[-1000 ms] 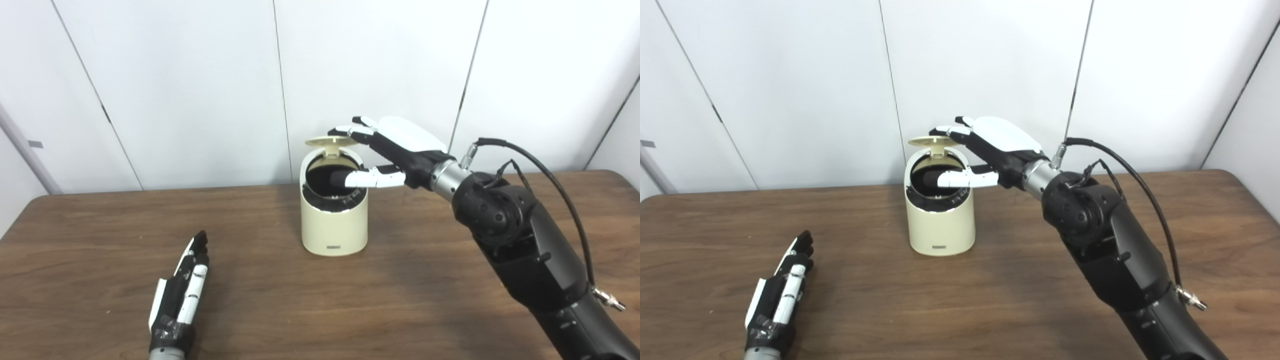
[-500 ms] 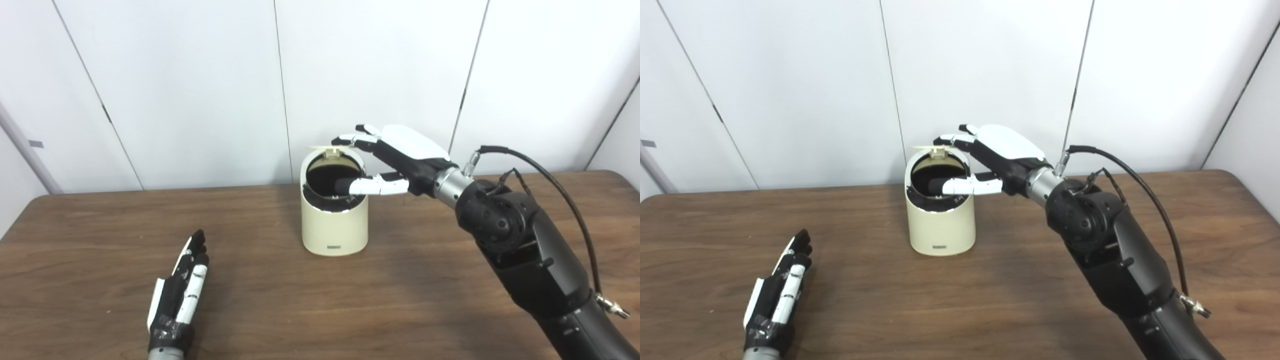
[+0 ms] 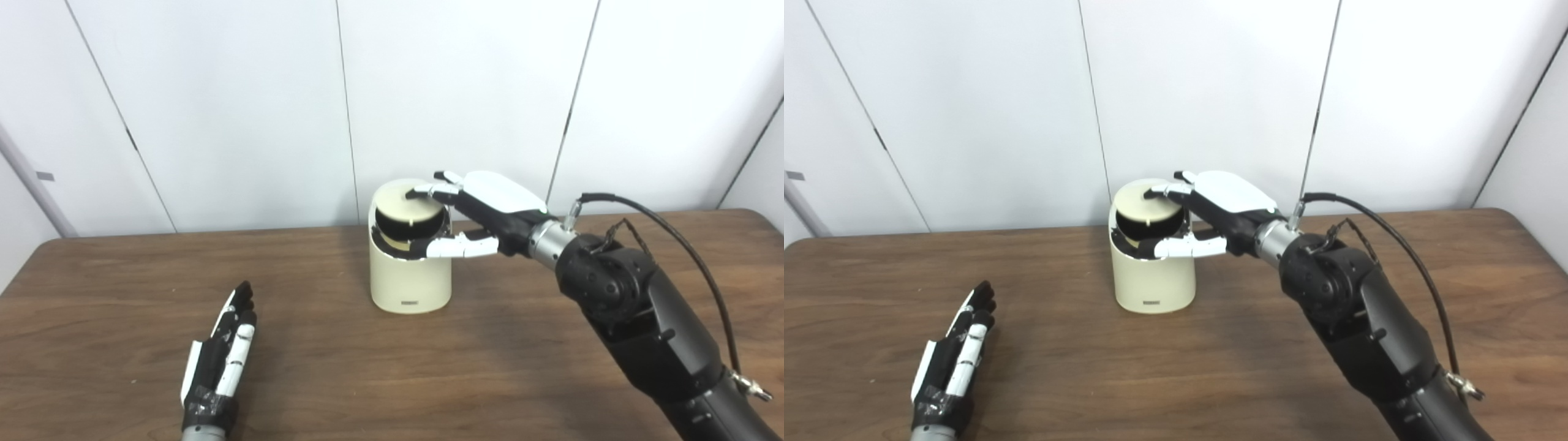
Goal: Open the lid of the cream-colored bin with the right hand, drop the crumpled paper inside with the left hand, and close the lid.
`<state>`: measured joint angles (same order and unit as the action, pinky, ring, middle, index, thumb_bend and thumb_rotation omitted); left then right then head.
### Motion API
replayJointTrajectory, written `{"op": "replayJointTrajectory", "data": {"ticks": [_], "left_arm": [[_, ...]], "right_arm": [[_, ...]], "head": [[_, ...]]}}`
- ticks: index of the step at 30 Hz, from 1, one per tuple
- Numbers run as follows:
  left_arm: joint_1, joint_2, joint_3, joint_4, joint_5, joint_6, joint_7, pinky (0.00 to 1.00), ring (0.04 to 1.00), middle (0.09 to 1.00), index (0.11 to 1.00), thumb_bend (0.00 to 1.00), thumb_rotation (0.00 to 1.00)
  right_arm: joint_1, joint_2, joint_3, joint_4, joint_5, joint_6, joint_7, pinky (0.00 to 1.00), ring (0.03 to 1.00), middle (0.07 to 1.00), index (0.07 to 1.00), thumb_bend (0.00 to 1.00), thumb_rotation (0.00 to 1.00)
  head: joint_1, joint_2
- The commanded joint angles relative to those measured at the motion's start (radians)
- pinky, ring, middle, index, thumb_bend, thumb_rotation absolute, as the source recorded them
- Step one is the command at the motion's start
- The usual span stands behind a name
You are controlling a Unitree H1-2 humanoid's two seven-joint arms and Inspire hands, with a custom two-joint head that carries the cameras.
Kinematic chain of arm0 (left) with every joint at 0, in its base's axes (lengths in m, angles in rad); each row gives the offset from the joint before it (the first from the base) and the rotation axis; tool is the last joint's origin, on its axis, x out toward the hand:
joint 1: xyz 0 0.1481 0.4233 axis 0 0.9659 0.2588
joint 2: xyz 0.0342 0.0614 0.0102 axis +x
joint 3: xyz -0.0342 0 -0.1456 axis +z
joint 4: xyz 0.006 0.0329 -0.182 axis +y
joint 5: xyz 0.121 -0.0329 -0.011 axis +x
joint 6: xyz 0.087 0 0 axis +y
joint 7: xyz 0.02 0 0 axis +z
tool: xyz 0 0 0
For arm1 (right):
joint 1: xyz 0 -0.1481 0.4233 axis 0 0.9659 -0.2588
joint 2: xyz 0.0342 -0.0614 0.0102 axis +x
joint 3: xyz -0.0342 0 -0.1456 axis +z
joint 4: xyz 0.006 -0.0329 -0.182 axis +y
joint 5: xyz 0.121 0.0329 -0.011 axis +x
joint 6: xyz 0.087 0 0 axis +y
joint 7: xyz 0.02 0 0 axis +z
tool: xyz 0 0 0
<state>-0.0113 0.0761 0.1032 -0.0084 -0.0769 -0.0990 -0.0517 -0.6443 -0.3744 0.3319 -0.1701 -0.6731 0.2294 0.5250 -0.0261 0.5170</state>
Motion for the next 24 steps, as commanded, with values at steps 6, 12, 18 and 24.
{"op": "replayJointTrajectory", "data": {"ticks": [6, 12, 18, 24], "left_arm": [[0.049, -0.024, -0.011, 0.054, -0.005, -0.022, 0.006, 0.98, 0.971, 0.967, 0.963, 0.55, 0.75], [0.050, -0.028, -0.008, 0.050, -0.015, -0.020, 0.004, 0.97, 0.970, 0.964, 0.962, 0.55, 0.74], [0.051, -0.028, -0.008, 0.045, -0.016, -0.018, 0.004, 0.98, 0.970, 0.968, 0.969, 0.53, 0.74], [0.051, -0.028, -0.008, 0.043, -0.015, -0.020, 0.004, 0.98, 0.974, 0.972, 0.971, 0.53, 0.76]], "right_arm": [[-0.008, -0.018, -0.007, -0.023, -0.011, -0.048, -0.026, 0.99, 1.000, 0.911, 0.877, 0.61, 0.98], [0.005, -0.019, -0.004, -0.019, -0.031, -0.071, -0.037, 1.00, 1.000, 0.920, 0.880, 0.61, 0.98], [0.018, -0.020, -0.007, -0.014, -0.041, -0.089, -0.046, 1.00, 1.000, 0.929, 0.882, 0.61, 0.97], [0.027, -0.026, -0.005, -0.014, -0.056, -0.107, -0.045, 1.00, 1.000, 0.936, 0.884, 0.62, 0.99]], "head": [[0.000, 0.005], [-0.001, 0.006], [0.000, 0.012], [0.002, 0.014]]}}
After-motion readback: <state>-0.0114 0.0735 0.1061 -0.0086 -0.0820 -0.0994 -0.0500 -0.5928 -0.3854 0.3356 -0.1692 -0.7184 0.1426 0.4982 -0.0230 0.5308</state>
